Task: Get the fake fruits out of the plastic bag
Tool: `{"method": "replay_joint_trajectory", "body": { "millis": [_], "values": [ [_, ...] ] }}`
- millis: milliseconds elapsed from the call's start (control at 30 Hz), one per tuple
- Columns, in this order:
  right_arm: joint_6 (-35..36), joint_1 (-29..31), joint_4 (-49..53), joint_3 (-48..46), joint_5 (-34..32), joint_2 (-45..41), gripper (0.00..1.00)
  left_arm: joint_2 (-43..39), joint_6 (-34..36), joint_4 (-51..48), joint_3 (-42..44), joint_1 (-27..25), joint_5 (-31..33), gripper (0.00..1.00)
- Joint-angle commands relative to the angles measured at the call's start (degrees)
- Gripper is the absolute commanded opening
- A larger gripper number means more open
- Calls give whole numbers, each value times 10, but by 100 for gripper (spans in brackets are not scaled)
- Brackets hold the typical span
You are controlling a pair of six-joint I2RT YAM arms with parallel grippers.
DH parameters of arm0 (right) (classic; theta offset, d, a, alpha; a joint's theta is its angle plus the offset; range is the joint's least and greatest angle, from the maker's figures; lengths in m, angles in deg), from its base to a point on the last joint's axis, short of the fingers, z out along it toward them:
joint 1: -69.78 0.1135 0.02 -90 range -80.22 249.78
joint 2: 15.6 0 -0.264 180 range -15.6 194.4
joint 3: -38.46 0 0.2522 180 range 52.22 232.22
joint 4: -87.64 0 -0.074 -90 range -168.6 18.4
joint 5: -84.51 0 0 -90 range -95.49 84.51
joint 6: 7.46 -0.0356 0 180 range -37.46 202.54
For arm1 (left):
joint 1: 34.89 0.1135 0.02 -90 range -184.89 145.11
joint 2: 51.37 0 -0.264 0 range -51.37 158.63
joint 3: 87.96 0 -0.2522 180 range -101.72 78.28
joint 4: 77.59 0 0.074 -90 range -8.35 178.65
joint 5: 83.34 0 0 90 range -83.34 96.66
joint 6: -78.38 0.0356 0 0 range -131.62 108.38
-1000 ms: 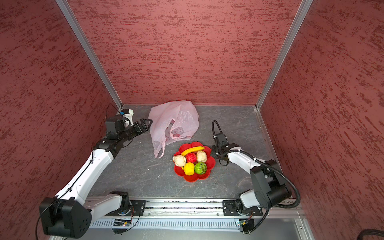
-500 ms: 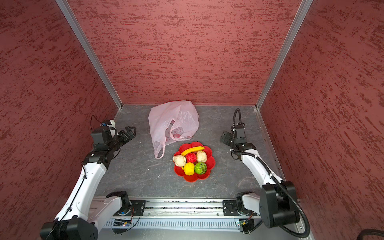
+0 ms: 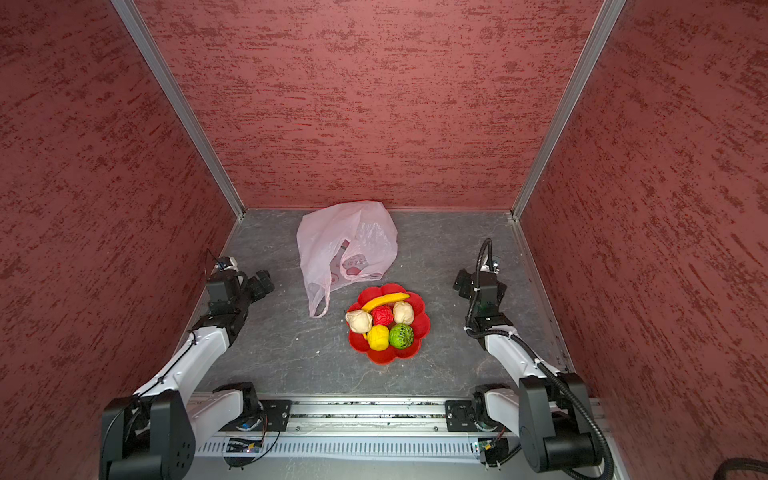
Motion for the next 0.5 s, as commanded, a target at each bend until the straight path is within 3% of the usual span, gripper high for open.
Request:
{"method": "replay_joint_trajectory", "body": {
  "millis": [0,133,367,467],
  "values": [
    [41,-9,-118,4,-33,23,99,46,45,154,23,-3,25,99],
    [51,-18,-158,7,-38,76,99,116,68,277,47,-8,7,99],
    [108,-20,-305,-16,-49,157,99,130,89,347,62,-11,-31,99],
    [130,-20,-346,-16,-29,184,99,144,90,426,91,-11,-38,100]
  ]
}}
